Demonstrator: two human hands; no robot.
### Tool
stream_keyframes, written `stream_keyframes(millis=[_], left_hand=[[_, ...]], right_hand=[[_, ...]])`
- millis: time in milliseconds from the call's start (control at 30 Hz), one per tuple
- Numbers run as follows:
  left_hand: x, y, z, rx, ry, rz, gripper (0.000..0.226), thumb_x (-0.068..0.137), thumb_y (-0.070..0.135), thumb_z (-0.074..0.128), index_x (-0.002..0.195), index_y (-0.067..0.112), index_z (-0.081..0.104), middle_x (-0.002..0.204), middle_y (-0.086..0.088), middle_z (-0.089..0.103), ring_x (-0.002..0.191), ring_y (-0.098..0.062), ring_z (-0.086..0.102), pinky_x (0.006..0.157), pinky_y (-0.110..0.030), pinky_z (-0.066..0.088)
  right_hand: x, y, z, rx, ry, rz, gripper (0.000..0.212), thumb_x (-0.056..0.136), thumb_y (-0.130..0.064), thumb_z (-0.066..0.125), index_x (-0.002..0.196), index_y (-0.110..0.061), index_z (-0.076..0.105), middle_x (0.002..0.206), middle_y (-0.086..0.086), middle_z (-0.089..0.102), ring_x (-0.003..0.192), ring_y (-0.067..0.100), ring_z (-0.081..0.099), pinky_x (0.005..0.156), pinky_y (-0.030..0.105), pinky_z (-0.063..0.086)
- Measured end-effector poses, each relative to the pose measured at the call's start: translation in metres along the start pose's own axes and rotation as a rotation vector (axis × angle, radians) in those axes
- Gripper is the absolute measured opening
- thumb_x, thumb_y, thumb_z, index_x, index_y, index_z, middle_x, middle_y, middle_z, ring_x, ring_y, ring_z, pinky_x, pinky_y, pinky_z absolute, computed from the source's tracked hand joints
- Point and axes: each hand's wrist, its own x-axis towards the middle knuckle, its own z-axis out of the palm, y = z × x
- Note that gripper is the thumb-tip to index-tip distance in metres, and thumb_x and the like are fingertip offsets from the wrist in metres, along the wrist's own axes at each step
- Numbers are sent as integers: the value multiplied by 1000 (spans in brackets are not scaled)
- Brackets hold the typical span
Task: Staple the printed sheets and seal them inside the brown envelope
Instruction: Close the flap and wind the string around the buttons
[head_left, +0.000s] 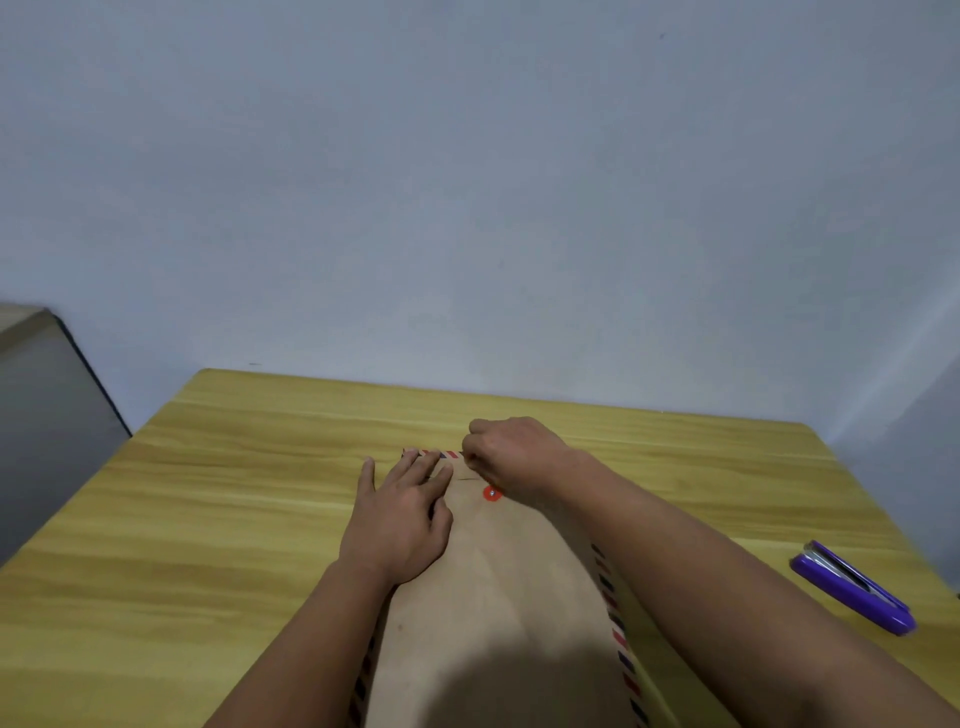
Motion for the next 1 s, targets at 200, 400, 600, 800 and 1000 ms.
stream_keyframes(millis=[200,400,600,800,1000], left_hand=[[1,0,-1,1,-19,-13,56,93,37,35,146,30,51,160,9,39,153,-15,23,121,-63,11],[1,1,-2,-5,-31,-34,57,92,38,34,147,31,50,161,10,37,154,-14,21,122,-62,9],[1,3,-2,-5,-44,-48,59,92,39,32,149,32,47,162,11,34,154,-12,18,123,-60,6],[1,5,-4,-16,-45,-56,56,94,37,36,149,31,47,162,11,34,154,-12,18,123,-60,6],[0,4,-3,-19,-40,-50,55,94,36,37,148,30,49,162,10,35,154,-13,19,123,-61,7]], right_hand=[[-1,14,6,136,35,158,17,101,-24,55,103,-17,71,107,0,66,94,26,65,68,34,42],[-31,20,10,135,45,203,21,104,-27,53,108,-19,71,109,-2,66,92,25,65,68,33,44],[-63,10,10,168,63,222,19,104,-26,53,106,-18,70,105,-2,66,91,24,64,70,34,46],[-62,-12,9,297,79,376,17,100,-28,57,94,-19,70,98,-5,67,93,21,63,74,36,50],[-38,-44,15,391,143,573,24,99,-26,55,79,-18,65,77,-6,65,81,24,62,62,33,45]])
